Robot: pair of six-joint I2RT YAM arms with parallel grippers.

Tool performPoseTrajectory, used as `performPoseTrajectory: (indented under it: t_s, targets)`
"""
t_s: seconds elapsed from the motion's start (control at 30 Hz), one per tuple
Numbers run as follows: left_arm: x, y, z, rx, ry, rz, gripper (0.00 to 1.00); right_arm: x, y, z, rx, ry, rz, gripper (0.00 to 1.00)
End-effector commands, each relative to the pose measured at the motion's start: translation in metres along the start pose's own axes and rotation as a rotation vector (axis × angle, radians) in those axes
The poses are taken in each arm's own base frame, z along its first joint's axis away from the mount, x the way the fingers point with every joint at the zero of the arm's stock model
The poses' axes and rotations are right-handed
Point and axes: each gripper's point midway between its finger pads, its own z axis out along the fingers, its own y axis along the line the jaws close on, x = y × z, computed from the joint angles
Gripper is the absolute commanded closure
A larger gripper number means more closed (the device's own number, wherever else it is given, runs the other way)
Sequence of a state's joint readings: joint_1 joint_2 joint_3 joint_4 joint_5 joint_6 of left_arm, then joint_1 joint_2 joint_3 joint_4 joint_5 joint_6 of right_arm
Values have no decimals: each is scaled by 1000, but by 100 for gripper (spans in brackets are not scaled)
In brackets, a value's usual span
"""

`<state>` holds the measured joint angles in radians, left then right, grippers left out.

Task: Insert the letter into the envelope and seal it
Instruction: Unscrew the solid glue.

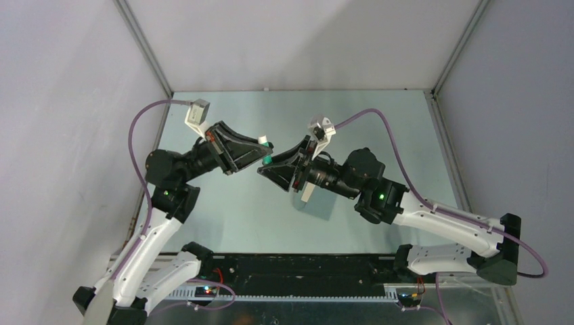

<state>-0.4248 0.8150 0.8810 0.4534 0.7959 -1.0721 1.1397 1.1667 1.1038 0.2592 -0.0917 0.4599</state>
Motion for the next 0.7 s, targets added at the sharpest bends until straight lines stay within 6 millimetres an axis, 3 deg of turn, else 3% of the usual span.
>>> performPoseTrajectory:
  t_s: [0.0, 0.1, 0.17, 0.2, 0.23, 0.27, 0.3, 0.33, 0.37, 0.4, 0.43, 0.67]
  targets:
    - [-12, -19, -1, 40, -29, 67, 100, -21, 13, 1, -35, -44, -14, 70]
    - [-12, -19, -1, 41, -28, 66, 100, -21, 14, 0, -42, -41, -9, 94]
    - [-13, -21, 0, 52, -29, 65, 100, -19, 14, -2, -63, -29, 10, 100]
    - [-13, -22, 0, 57, -27, 56, 100, -25, 13, -4, -76, -48, 12, 100]
    - [-14, -24, 1, 67, -26, 55, 100, -17, 17, -8, -120, -22, 33, 100]
    - [-13, -25, 2, 76, -10, 37, 100, -29, 16, -11, -148, -58, 29, 100]
    - [-13, -28, 2, 89, -7, 35, 100, -18, 23, -17, -220, -15, 64, 100]
    - [-13, -29, 3, 96, 5, 18, 100, -31, 22, -21, -258, -53, 58, 100]
    - [-13, -31, 3, 104, 5, 21, 100, -26, 20, -27, -313, -14, 96, 100]
    - [-13, -32, 3, 108, 5, 18, 100, -28, 33, -36, -414, -3, 85, 100]
    - [-13, -34, 2, 112, 3, 23, 100, -33, 29, -38, -445, -8, 106, 100]
    - [-15, -35, 1, 112, -15, 36, 100, -26, 46, -54, -719, 109, 260, 100]
